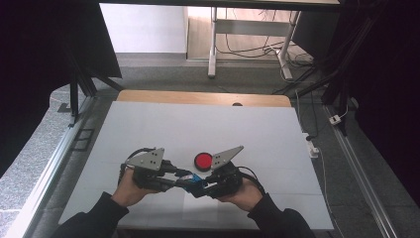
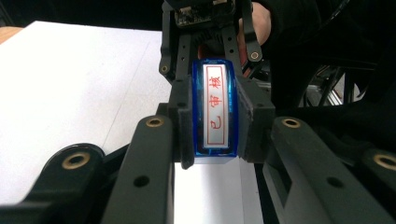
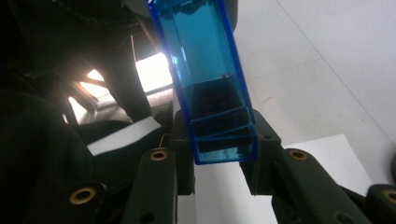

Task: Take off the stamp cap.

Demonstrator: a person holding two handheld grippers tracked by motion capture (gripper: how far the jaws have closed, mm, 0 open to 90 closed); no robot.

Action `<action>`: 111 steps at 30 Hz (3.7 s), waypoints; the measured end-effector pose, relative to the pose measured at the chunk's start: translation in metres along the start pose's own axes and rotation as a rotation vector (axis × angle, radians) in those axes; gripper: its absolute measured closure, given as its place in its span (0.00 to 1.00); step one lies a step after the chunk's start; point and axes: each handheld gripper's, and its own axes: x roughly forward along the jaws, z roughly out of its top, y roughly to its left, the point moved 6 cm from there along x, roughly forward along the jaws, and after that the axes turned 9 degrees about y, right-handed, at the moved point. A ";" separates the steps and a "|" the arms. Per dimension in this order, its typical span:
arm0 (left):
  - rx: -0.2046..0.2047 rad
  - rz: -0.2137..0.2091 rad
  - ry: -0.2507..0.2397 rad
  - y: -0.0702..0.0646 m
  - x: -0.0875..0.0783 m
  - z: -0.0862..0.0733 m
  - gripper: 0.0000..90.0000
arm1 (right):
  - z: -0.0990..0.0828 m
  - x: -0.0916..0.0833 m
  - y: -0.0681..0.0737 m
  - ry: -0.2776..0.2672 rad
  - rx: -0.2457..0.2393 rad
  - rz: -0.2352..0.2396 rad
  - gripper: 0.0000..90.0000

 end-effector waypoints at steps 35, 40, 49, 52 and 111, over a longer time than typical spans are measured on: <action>-0.166 0.116 0.043 0.015 -0.010 -0.011 0.78 | -0.021 -0.023 -0.004 -0.017 -0.031 -0.285 0.77; -0.180 0.140 0.052 0.017 -0.011 -0.012 0.78 | -0.026 -0.033 -0.003 -0.052 0.005 -0.309 0.77; -0.218 0.174 0.077 0.022 -0.012 -0.017 0.78 | -0.037 -0.046 0.000 -0.053 0.073 -0.363 0.77; -0.234 0.182 0.083 0.025 -0.012 -0.020 0.78 | -0.042 -0.050 0.000 -0.058 0.081 -0.385 0.77; -0.332 0.262 0.059 0.050 -0.014 -0.015 0.78 | -0.133 -0.116 0.017 -0.121 0.360 -0.603 0.77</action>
